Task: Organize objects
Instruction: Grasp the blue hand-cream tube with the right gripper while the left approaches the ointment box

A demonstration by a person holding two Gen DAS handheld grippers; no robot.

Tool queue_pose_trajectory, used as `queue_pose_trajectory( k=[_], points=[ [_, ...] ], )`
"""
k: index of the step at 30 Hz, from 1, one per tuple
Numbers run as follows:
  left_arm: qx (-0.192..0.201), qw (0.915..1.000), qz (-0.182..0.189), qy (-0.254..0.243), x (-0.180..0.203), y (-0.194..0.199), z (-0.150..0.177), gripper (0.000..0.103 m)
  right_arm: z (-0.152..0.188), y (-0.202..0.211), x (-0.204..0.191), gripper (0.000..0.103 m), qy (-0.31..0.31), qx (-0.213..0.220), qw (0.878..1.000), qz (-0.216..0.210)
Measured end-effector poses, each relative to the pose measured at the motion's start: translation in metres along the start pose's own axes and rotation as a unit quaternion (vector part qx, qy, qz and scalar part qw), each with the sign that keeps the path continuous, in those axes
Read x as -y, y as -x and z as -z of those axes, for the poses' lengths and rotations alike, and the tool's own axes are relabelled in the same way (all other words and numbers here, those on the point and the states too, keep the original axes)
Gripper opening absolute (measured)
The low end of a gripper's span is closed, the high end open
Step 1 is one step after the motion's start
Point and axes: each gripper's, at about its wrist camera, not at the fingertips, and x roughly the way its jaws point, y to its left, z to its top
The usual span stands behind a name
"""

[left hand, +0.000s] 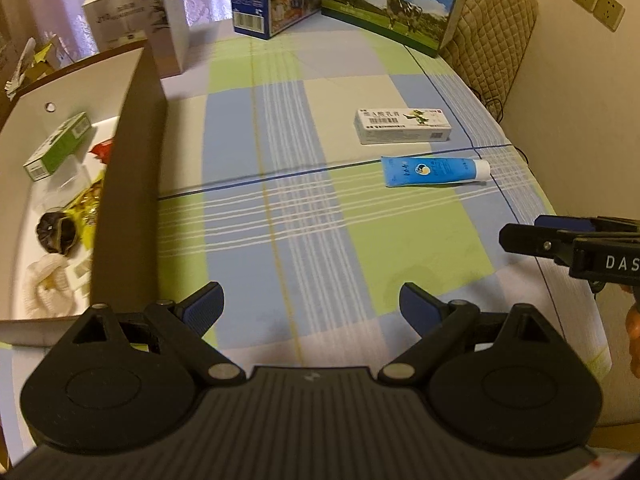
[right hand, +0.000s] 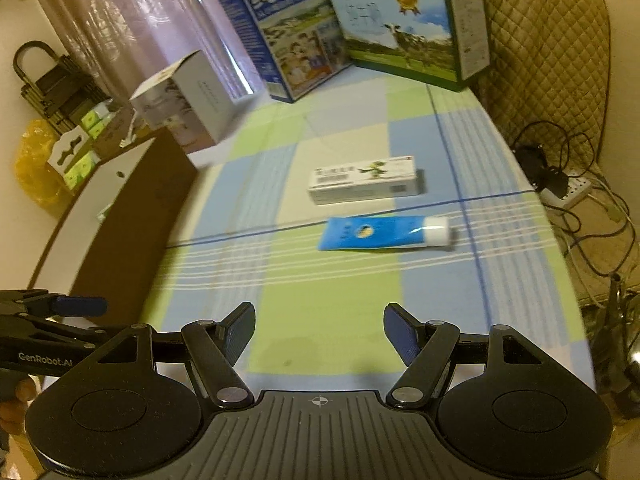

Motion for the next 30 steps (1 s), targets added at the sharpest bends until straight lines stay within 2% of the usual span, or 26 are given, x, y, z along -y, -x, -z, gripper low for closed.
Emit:
queue_pose_trajectory(
  k=[5,12,18,23,25,30],
  points=[
    [-0.005,0.9999,-0.003,0.011,0.007,-0.021,-0.010,0.093,-0.008,-0.015,0.026,0.068,0.011,-0.019,1.000,0.004],
    [-0.011,0.9992,-0.024,0.032,0.001,-0.053,-0.024,0.093,-0.031,-0.042,0.061,0.068,0.052,-0.015,0.999,0.005],
    [-0.018,0.9981,-0.038,0.045,-0.008,-0.075,-0.032,0.093,-0.054,-0.072,0.072,0.068,0.117,-0.009,0.993,-0.011],
    [-0.025,0.9968,-0.048,0.059,-0.018,-0.088,-0.038,0.093,-0.064,-0.105,0.075,0.067,0.153,-0.026,0.988,-0.016],
    [-0.027,0.9963,-0.053,0.063,-0.022,-0.092,-0.040,0.093,-0.066,-0.115,0.076,0.065,0.161,-0.033,0.986,-0.019],
    [-0.032,0.9955,-0.059,0.066,-0.030,-0.099,-0.043,0.093,-0.059,-0.121,0.070,0.050,0.188,-0.063,0.979,-0.047]
  ],
)
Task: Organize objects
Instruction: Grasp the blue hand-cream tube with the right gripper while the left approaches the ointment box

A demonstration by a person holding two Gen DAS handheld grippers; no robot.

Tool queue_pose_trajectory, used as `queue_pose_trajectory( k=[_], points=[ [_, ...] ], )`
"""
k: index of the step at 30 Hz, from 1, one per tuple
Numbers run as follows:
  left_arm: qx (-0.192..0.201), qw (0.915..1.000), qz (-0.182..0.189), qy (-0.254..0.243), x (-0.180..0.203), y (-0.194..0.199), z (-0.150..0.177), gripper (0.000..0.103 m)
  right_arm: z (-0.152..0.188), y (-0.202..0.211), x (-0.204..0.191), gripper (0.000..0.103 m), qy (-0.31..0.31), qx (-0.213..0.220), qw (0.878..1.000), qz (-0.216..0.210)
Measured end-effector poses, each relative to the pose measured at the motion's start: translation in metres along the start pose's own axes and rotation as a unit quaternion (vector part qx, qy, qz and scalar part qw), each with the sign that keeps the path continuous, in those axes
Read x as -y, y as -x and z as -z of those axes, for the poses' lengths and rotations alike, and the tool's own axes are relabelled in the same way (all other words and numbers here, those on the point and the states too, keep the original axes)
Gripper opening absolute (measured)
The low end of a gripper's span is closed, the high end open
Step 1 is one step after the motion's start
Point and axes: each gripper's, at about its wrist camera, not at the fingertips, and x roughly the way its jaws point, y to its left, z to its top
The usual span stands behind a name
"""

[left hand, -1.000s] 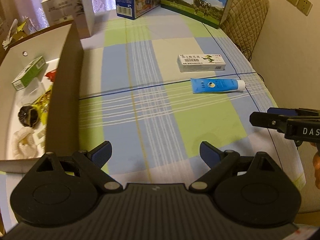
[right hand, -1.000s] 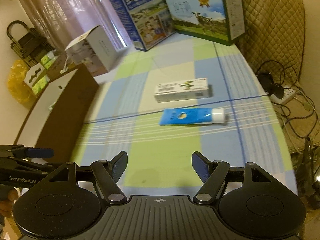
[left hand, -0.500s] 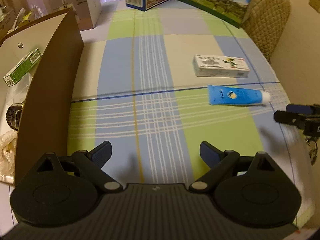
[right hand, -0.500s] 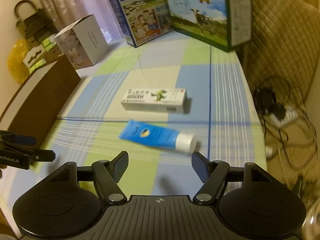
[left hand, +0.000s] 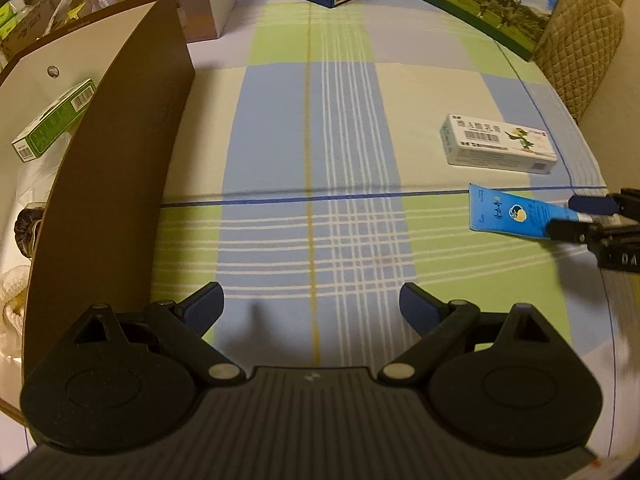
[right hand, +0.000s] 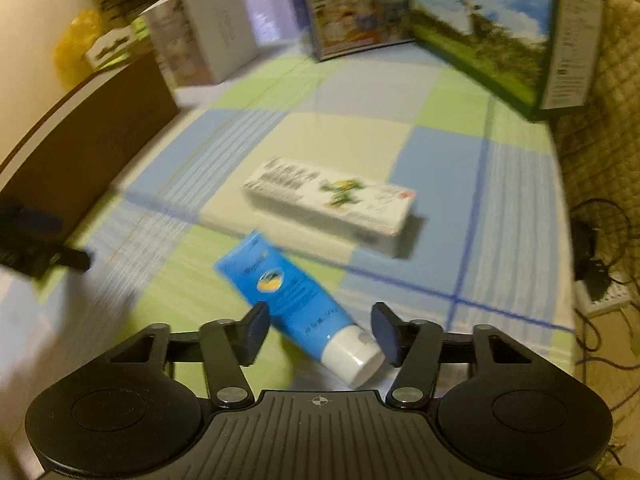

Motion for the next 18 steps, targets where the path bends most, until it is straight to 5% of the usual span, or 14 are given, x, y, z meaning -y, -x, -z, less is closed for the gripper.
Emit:
queue_pose_trajectory(
  k=[13,18],
  points=[
    [-0.010,0.9997,0.011,-0.018,0.005,-0.014,-0.003,0.093,-0.001,-0.017,-0.030,0.050,0.032,-0.012,0.999,0.011],
    [-0.006,0.9996,0.013,-0.025,0.005,-0.017,-0.008,0.093,0.001,-0.019,-0.040,0.040,0.057,-0.013,0.998,0.029]
  ],
)
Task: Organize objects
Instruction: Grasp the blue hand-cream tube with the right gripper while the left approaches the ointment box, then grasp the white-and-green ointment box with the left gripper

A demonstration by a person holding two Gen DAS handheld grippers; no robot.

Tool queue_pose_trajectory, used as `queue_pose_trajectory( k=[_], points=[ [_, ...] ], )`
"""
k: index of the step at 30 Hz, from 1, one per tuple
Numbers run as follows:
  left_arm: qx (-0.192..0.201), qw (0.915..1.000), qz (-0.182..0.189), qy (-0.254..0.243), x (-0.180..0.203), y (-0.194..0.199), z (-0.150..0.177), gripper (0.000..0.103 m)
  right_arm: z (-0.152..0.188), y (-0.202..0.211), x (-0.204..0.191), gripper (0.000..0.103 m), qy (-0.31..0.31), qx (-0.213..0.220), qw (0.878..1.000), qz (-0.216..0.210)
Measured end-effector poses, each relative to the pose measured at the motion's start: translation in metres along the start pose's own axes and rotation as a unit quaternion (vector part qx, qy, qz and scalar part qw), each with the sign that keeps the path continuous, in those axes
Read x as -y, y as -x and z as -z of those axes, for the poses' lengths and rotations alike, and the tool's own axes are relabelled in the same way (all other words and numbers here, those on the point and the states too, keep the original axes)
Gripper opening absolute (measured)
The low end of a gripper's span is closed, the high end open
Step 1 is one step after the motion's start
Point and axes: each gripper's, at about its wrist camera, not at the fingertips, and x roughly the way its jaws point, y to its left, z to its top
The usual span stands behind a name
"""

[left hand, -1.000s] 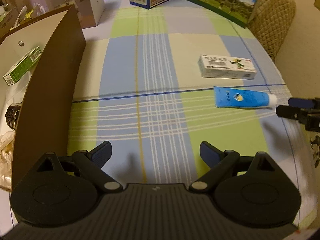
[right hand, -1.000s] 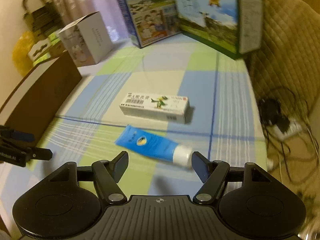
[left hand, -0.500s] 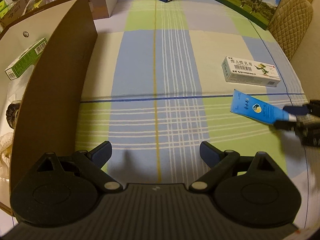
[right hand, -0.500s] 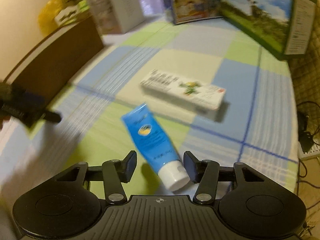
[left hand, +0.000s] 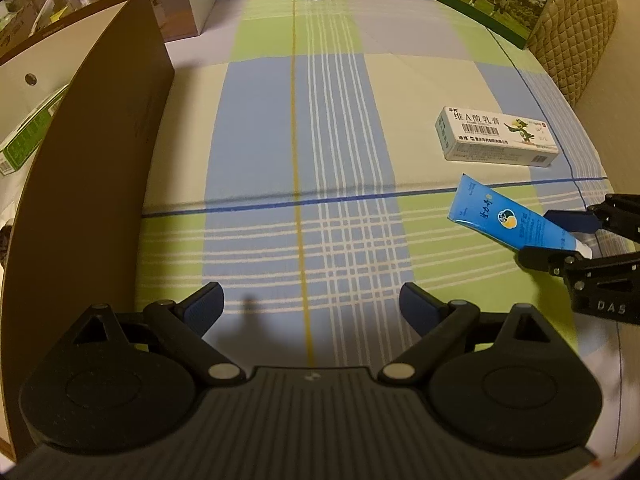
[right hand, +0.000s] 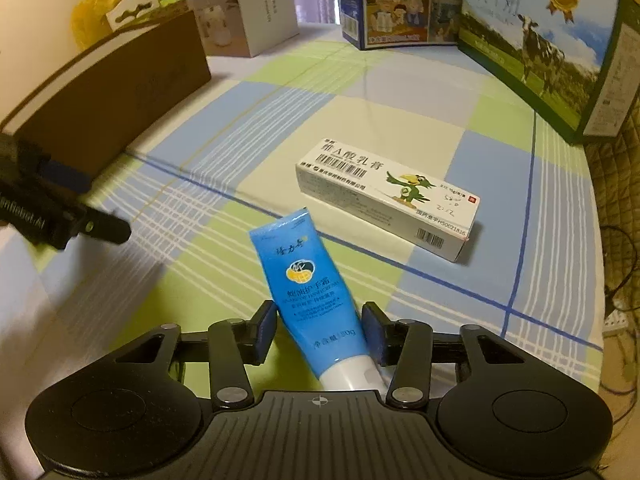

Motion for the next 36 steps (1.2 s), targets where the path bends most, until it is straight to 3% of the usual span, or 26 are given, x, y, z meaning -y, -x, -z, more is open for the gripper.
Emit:
queue_pose_trajectory(
  k=[5,10,14,21,27,32,34,36],
  points=[
    [0.002,0.9998,0.008,-0.019,0.008,-0.005,-0.007,0.093,0.017,0.009,-0.008,0.036,0.015,0.001,1.000,0.014],
    [0.015,0.9972,0.030,-0.067,0.028,-0.011,-0.020,0.093,0.041,0.029,0.001,0.036,-0.045,0.004,0.998,0.052],
    [0.034,0.9908,0.055,-0.119,0.050,-0.017,-0.035,0.092,0.058,0.044,0.013,0.036,-0.114,0.010,0.988,0.104],
    [0.079,0.9651,0.103,-0.227,0.090,-0.030,-0.068,0.090,0.073,0.064,0.038,0.036,-0.210,0.024,0.962,0.172],
    [0.102,0.9379,0.129,-0.306,0.118,-0.045,-0.091,0.089,0.077,0.068,0.044,0.036,-0.231,0.031,0.955,0.181],
    [0.091,0.9170,0.145,-0.361,0.137,-0.063,-0.102,0.087,0.076,0.071,0.047,0.036,-0.243,0.035,0.953,0.180],
    [0.077,0.9122,0.151,-0.373,0.142,-0.070,-0.106,0.076,0.076,0.069,0.048,0.036,-0.245,0.036,0.952,0.178],
    [0.065,0.9116,0.151,-0.377,0.144,-0.075,-0.107,0.074,0.077,0.070,0.048,0.036,-0.243,0.037,0.953,0.178]
  ],
)
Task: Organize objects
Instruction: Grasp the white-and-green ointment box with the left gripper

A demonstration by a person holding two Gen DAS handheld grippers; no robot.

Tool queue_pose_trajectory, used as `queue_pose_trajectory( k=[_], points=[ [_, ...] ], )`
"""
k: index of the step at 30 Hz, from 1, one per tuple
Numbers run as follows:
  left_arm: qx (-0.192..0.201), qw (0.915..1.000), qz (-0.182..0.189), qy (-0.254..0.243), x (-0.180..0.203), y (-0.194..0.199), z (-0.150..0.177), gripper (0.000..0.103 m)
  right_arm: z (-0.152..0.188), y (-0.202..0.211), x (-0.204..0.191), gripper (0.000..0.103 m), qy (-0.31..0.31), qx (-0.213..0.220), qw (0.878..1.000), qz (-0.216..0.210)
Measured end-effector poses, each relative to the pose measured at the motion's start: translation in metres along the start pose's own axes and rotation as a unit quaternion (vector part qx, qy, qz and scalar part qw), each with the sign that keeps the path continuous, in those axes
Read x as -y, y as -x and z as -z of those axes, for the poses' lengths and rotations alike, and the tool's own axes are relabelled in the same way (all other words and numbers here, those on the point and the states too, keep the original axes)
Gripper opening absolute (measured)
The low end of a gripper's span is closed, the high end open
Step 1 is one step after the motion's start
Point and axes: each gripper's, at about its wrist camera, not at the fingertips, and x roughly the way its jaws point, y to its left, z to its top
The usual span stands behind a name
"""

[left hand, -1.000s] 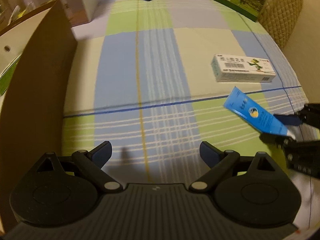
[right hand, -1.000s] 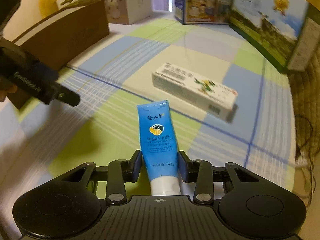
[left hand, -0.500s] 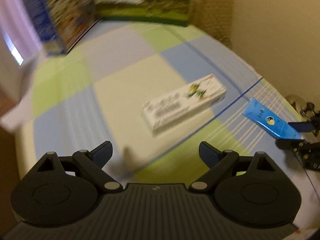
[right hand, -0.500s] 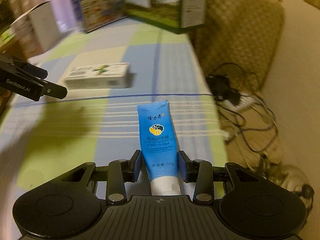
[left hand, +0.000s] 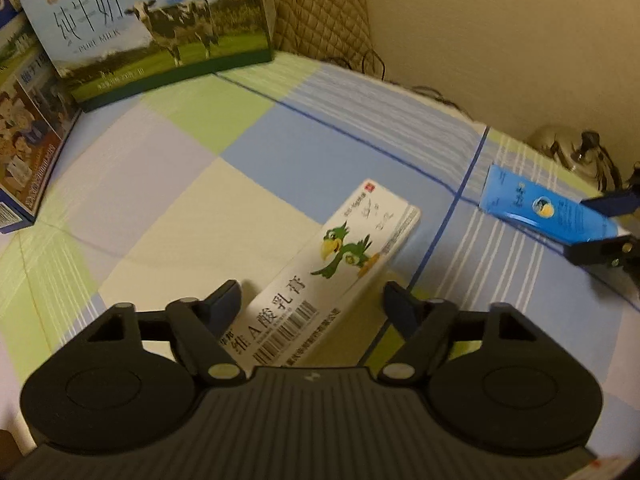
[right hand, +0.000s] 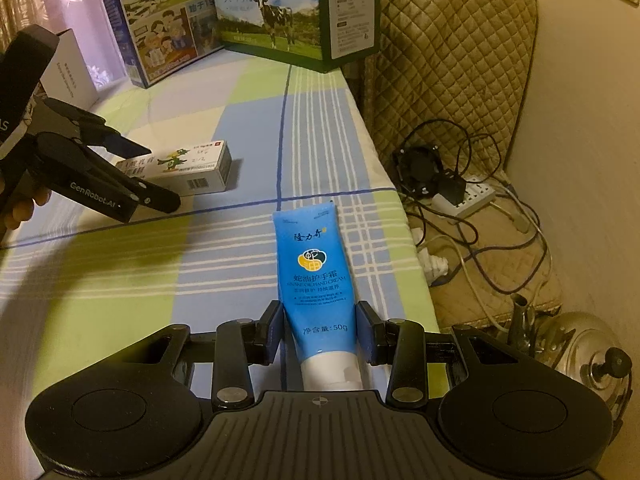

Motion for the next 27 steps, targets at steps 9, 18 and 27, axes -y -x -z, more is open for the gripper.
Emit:
queue_pose_trajectory(
  k=[9,18,27],
  points=[
    [0.002,0.9976,0.010,0.069,0.000,0.018,0.021,0.033,-0.001,-0.006,-0.010,0.036,0.029,0.006,1.000,0.008],
    [-0.023,0.9794,-0.038,0.197,0.009,0.056,0.084,0.033,0.007,-0.007,-0.038,0.036,0.077,0.002,0.997,-0.022],
    [-0.046,0.9518,-0.094,0.288,0.030,0.107,0.159,0.033,0.028,0.000,-0.098,0.035,0.140,-0.011,0.985,-0.102]
  ],
)
